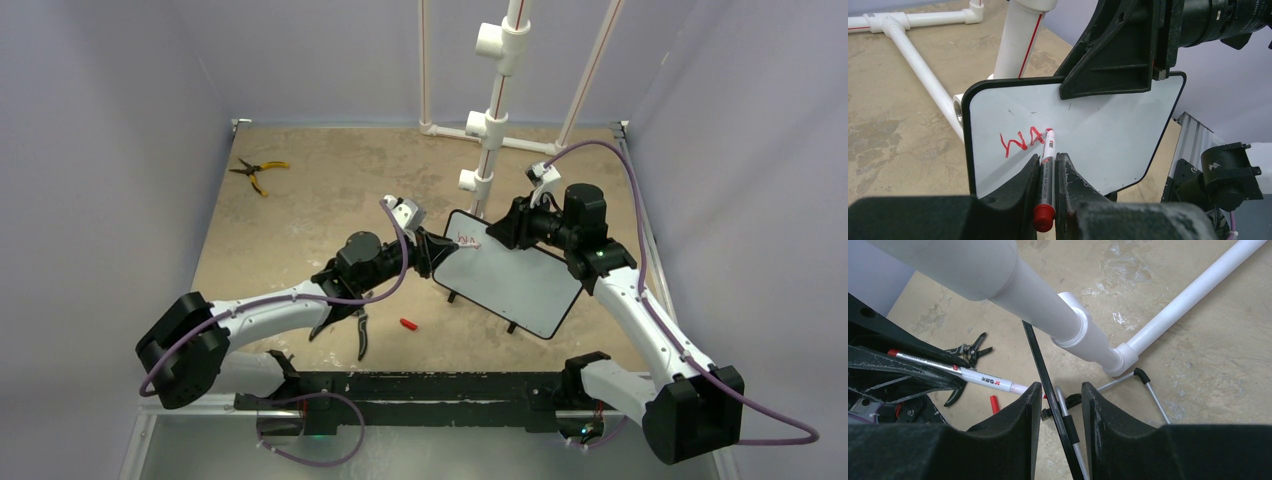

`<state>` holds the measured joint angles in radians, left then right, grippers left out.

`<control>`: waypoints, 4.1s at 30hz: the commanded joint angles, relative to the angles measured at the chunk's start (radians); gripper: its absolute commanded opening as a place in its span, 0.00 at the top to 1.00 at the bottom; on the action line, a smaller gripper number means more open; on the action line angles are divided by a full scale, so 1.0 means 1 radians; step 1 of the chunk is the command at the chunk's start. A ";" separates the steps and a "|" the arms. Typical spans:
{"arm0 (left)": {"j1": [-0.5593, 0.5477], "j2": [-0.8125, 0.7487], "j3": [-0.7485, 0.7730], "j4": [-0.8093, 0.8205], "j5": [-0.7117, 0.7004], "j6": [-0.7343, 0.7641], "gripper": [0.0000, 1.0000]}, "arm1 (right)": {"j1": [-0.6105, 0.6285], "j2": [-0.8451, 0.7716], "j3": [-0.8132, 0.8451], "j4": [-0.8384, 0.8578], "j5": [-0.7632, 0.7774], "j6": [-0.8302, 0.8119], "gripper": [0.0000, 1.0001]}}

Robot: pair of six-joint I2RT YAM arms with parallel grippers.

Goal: Write a sentence on the whiteboard

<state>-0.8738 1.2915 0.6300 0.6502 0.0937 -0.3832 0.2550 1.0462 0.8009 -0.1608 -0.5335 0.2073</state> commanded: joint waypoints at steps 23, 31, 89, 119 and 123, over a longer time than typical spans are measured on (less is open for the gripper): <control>-0.026 0.020 0.008 -0.005 0.011 0.008 1.00 | 0.006 -0.015 0.022 -0.003 -0.003 -0.011 0.63; -0.038 0.020 0.005 -0.013 -0.006 0.014 1.00 | 0.006 -0.015 0.021 -0.003 -0.003 -0.011 0.63; -0.036 0.040 0.056 0.101 0.014 -0.025 1.00 | 0.006 -0.012 0.022 -0.005 0.000 -0.011 0.63; -0.056 0.072 0.034 0.027 0.006 0.018 1.00 | 0.007 -0.011 0.020 -0.004 -0.005 -0.011 0.63; -0.056 0.074 0.036 0.036 0.007 0.015 1.00 | 0.007 -0.012 0.023 -0.004 -0.003 -0.011 0.63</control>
<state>-0.9253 1.3609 0.6601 0.6617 0.1154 -0.3893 0.2562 1.0462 0.8009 -0.1635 -0.5190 0.2012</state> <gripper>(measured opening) 0.108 0.375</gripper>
